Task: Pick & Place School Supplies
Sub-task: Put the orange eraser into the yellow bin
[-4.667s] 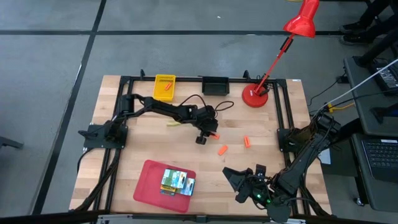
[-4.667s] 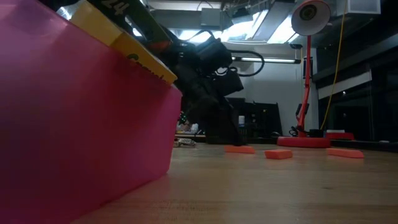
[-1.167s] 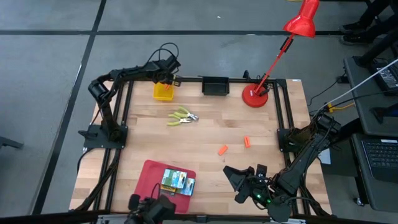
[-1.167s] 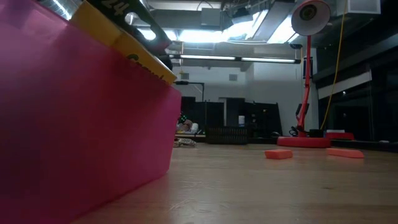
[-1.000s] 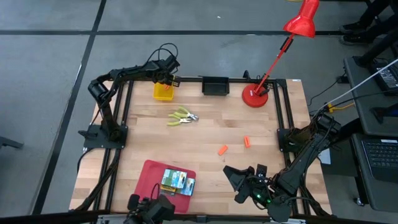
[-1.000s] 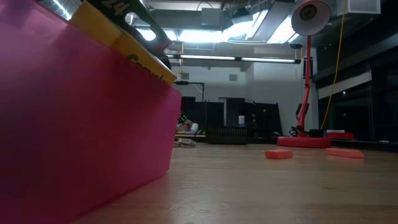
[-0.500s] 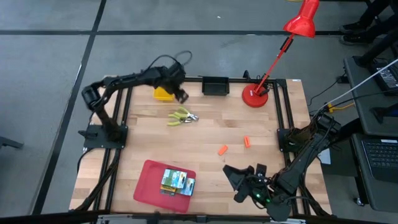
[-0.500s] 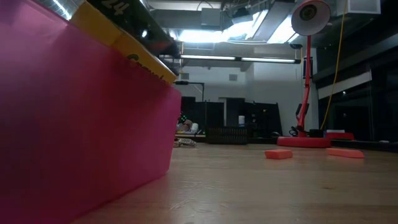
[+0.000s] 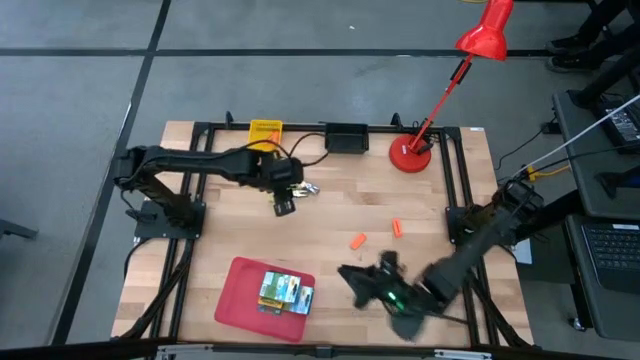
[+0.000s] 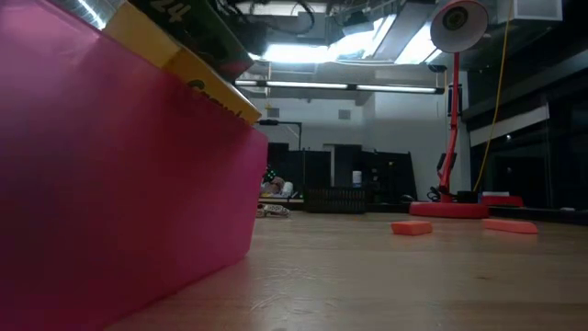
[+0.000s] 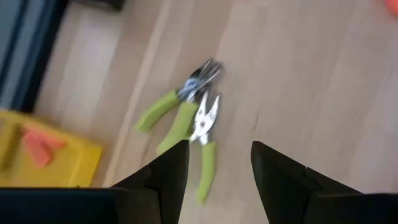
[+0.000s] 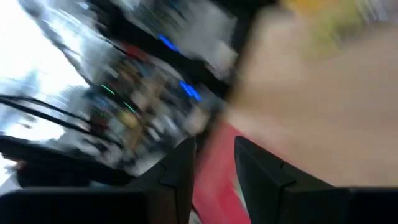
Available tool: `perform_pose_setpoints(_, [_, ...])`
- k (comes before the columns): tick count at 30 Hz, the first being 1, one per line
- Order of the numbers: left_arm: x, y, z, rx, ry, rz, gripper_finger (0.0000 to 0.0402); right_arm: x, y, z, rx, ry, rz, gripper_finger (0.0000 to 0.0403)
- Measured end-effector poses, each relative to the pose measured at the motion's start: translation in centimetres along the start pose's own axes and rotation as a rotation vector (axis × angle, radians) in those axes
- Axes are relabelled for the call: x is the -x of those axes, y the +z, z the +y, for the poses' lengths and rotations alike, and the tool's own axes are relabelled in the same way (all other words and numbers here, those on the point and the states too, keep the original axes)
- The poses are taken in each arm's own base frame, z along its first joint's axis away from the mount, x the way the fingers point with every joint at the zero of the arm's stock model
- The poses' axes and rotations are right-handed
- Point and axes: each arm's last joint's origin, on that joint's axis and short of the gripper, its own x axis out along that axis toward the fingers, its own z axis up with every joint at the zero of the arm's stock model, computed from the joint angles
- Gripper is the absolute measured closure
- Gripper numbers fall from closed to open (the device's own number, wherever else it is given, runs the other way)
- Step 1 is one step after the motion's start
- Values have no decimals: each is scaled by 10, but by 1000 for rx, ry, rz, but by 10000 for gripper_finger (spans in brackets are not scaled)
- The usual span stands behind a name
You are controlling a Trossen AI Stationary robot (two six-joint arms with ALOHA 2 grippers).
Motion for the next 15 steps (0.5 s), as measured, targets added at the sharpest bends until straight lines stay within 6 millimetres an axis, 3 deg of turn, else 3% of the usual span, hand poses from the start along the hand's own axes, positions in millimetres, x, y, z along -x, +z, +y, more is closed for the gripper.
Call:
perform_pose_setpoints(5, [31,-16,-6,30,72,-19,236,-48,19,-35,-14,-326,319,298])
perform_pose_setpoints(10, [67,-37,-8,106,111,-63,237,-71,45,-63,45,-608,387,298])
perform_pose_setpoints(15, [99,-60,-9,226,122,-128,238,-87,45,-90,134,-800,413,298])
